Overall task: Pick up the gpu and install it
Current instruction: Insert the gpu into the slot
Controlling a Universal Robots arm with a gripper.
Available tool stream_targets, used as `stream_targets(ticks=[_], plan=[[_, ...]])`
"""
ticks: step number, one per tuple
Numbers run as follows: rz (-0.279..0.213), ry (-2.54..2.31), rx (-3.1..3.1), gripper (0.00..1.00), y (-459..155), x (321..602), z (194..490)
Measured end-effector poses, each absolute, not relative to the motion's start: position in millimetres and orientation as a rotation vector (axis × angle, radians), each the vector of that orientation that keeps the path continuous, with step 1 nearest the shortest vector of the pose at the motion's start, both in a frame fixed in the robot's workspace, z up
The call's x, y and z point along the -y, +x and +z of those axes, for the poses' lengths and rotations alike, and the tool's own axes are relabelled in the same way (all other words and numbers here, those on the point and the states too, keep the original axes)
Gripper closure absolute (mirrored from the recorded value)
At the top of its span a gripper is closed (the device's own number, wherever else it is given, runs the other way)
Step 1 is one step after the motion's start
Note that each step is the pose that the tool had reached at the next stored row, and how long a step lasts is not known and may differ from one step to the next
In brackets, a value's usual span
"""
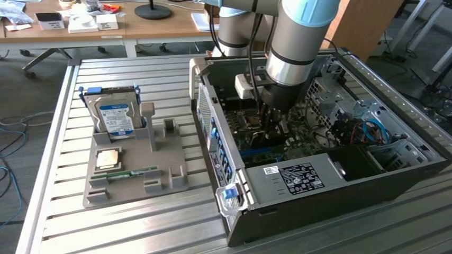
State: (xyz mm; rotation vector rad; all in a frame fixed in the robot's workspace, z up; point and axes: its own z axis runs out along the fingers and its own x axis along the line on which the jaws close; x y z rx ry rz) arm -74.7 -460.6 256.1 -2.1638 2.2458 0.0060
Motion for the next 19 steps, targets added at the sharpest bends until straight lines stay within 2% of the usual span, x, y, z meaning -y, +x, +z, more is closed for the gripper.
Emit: stream_targets(ticks=[19], plan=[[0.0, -2.153, -2.262, 0.73, -74.6, 460.6, 252.3]])
